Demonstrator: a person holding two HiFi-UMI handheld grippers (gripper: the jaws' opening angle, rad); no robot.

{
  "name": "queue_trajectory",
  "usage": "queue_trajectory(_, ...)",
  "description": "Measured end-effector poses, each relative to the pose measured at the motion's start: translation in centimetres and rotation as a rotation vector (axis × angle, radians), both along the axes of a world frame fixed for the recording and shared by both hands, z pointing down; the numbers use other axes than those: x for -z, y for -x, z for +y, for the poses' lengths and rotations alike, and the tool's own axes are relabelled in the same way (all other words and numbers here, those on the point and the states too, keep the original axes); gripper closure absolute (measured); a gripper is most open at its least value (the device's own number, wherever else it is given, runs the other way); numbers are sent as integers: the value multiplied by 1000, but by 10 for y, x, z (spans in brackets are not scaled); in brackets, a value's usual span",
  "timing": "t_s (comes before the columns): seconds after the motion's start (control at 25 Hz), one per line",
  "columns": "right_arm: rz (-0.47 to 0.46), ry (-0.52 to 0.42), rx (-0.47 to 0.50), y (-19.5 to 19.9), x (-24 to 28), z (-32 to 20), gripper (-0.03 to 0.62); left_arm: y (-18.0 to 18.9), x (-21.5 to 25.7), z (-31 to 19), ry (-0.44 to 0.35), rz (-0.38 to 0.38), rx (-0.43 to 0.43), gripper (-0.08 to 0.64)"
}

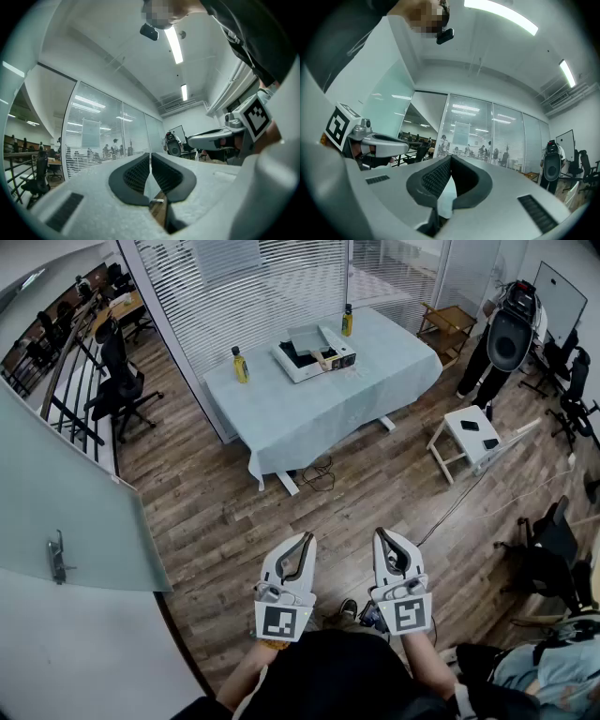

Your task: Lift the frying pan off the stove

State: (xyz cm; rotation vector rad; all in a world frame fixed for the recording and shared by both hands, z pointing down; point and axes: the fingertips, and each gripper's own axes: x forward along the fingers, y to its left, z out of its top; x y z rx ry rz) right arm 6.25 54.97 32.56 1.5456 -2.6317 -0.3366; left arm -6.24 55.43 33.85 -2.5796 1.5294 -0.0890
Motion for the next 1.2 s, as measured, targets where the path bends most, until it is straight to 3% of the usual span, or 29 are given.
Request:
queue_trajectory(0.2, 7, -6, 0, 10, 3, -8, 591, 9, 9, -10, -50, 4, -1, 532)
queue_trajectory(0.72, -7, -7, -19, 57, 4, -45, 590, 57, 2, -52, -30, 47, -19, 532)
queue_trajectory(1.04, -52, 23, -51, 42, -2, -98, 591, 44, -2, -106, -47, 1, -42, 532)
queue_trajectory(1.2, -70, 19, -36, 22, -6, -144, 591, 27, -10, -147, -2, -11, -23, 532)
